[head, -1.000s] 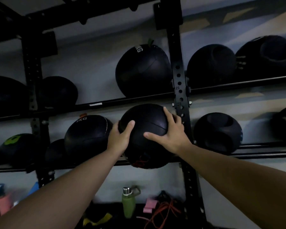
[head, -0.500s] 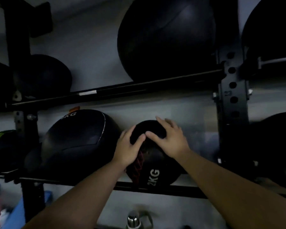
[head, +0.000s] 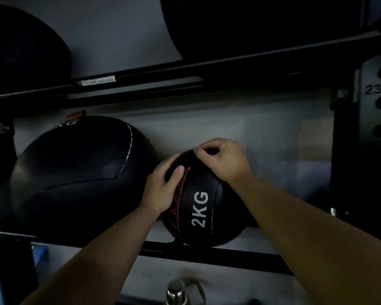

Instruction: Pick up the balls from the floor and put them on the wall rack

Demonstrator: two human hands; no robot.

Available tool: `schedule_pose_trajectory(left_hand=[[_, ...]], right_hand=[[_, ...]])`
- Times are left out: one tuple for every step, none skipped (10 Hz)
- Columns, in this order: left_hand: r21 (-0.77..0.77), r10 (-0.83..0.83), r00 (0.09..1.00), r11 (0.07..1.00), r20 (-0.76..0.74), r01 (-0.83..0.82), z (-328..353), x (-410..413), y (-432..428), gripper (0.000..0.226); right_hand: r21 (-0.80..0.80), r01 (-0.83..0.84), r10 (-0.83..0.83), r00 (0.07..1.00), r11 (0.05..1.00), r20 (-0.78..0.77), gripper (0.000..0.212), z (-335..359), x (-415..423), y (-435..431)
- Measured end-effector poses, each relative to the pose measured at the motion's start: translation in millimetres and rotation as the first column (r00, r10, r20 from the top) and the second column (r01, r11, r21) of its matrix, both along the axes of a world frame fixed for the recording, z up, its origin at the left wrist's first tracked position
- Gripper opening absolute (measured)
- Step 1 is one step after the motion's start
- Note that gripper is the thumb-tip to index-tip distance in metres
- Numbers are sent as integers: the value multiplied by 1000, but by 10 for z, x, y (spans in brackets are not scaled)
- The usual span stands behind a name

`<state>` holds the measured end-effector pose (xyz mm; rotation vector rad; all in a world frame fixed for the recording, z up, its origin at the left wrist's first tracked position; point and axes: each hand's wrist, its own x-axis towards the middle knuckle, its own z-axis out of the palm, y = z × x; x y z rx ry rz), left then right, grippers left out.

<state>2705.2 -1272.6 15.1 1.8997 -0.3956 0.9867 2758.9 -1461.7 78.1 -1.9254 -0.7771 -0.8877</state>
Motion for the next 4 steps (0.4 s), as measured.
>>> schedule_pose_trajectory(left_hand=[[81, 41, 998, 996, -45, -38, -47, -170, -3, 78], [198, 95, 971, 979, -222, -51, -184, -495, 111, 81], [275, 97, 952, 961, -292, -14, -328, -728, 205, 92], [306, 0, 956, 947, -294, 94, -396, -1008, 391, 99]], right_hand=[[-131, 164, -154, 984, 978, 84, 43, -74, -278, -90], [-382, 333, -358, 934, 862, 8, 61, -280, -788, -159], [-431, 303, -392, 910, 850, -135, 70, -487, -1156, -232], [-405, 362, -461, 869, 840, -180, 72, -539, -1646, -256]])
